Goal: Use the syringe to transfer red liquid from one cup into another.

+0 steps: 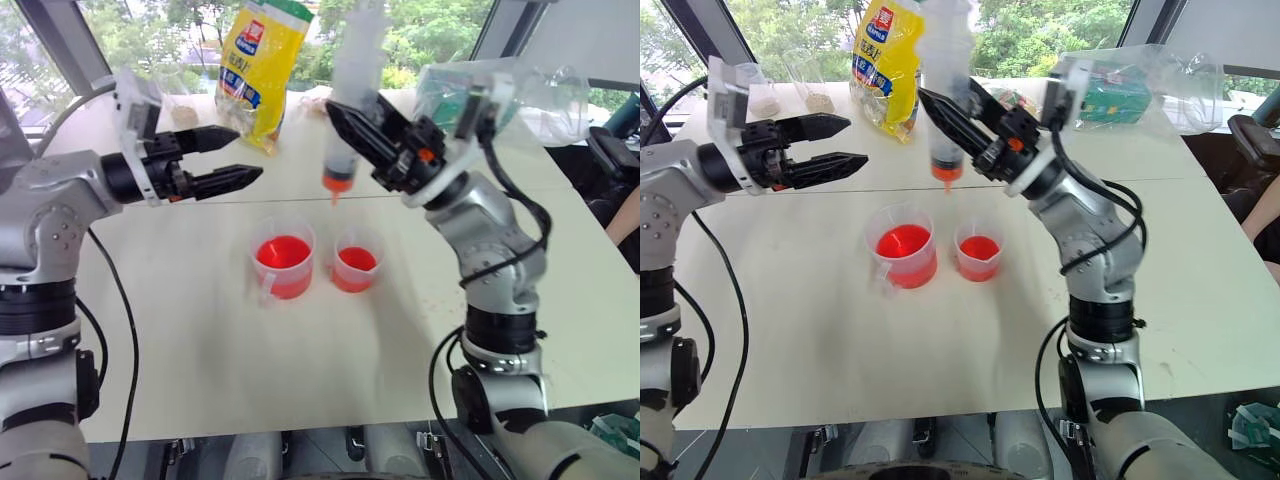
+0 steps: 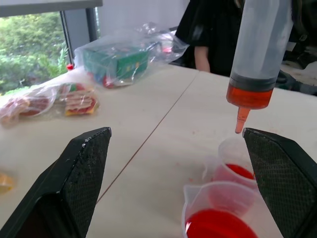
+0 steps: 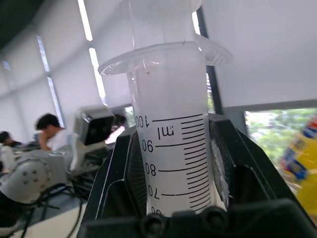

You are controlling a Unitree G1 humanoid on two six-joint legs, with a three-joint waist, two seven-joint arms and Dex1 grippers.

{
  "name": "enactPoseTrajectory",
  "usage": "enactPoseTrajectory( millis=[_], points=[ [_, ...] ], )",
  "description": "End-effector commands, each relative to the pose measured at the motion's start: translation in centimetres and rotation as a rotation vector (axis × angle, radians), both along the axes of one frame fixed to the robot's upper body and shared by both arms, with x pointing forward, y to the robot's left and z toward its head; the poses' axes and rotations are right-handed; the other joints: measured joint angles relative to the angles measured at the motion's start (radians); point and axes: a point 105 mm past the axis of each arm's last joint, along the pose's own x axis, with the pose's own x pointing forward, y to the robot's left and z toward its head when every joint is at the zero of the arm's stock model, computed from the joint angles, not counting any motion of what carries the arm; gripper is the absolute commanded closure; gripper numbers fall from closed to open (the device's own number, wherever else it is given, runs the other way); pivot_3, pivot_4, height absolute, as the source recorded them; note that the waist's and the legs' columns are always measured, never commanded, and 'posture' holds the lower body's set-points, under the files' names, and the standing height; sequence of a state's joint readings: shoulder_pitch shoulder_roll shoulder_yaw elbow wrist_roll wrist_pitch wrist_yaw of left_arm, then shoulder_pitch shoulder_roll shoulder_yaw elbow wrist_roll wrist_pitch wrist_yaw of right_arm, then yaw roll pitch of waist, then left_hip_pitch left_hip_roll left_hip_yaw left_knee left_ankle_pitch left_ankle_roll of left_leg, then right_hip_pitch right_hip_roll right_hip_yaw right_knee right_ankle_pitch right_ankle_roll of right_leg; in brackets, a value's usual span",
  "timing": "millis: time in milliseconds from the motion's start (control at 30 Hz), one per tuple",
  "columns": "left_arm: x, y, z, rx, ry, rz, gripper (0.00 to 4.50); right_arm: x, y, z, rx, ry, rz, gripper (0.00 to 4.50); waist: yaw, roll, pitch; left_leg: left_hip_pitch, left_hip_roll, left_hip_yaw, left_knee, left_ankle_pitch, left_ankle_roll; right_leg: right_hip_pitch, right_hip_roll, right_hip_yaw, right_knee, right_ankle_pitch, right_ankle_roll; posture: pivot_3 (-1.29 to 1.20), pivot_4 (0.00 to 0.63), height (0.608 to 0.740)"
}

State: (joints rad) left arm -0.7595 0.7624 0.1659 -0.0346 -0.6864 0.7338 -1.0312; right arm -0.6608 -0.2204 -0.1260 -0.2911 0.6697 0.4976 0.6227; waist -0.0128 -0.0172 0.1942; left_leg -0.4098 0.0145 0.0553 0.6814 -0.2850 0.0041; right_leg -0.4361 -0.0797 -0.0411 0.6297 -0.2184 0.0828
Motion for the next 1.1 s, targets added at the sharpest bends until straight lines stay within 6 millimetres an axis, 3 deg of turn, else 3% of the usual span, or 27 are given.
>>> enactPoseTrajectory(
  millis=[33, 233, 433, 633, 867, 1100],
  points=[
    [-0.4, -1.4, 1.7, -0.007, -0.065, -0.068, 0.11, -0.9, -1.2, -0.6, -0.007, -0.011, -0.045, 3.14, 0.0, 0.0, 0.0, 0.0, 0.0, 0.0, 0.0, 0.0, 0.0, 0.0, 0.0, 0.0, 0.0, 0.0, 0.0, 0.0, 0.15, 0.74],
    [-1.1, -3.2, 2.7, -0.016, -0.087, -0.169, 0.11, -0.7, -1.6, -4.4, -0.048, 0.064, -0.107, 3.14, -0.004, 0.0, 0.0, 0.0, 0.0, 0.0, 0.0, 0.0, 0.0, 0.0, 0.001, 0.0, 0.0, 0.0, 0.0, 0.0, 0.15, 0.74],
    [-2.9, -5.3, 4.0, -0.053, -0.088, -0.313, 0.11, -0.6, -1.7, -5.9, -0.072, 0.085, -0.135, 3.14, 0.0, 0.0, 0.0, 0.0, 0.0, 0.0, 0.001, 0.0, 0.0, 0.0, 0.001, 0.001, 0.0, 0.0, 0.0, 0.0, 0.15, 0.74],
    [-3.5, -7.5, 4.7, -0.078, -0.101, -0.408, 0.11, -0.7, -1.5, -6.5, -0.079, 0.095, -0.136, 3.14, 0.001, 0.0, 0.0, 0.0, 0.0, 0.0, 0.001, 0.0, 0.0, 0.001, 0.001, 0.001, 0.0, 0.0, 0.001, 0.0, 0.15, 0.74],
    [-3.6, -10.2, 3.8, -0.085, -0.071, -0.484, 0.11, -0.7, -1.3, -6.7, -0.09, 0.094, -0.132, 3.14, 0.001, 0.0, 0.0, 0.001, 0.0, 0.0, 0.001, 0.0, 0.0, 0.001, 0.001, 0.001, 0.0, 0.0, 0.001, 0.0, 0.15, 0.74],
    [-3.4, -11.4, 3.6, -0.097, -0.053, -0.515, 0.11, -0.7, -1.2, -6.7, -0.093, 0.092, -0.131, 3.14, 0.0, 0.0, 0.0, 0.001, 0.0, 0.0, 0.001, 0.0, 0.0, 0.001, 0.002, 0.001, 0.0, 0.0, 0.001, 0.0, 0.15, 0.74]
  ],
)
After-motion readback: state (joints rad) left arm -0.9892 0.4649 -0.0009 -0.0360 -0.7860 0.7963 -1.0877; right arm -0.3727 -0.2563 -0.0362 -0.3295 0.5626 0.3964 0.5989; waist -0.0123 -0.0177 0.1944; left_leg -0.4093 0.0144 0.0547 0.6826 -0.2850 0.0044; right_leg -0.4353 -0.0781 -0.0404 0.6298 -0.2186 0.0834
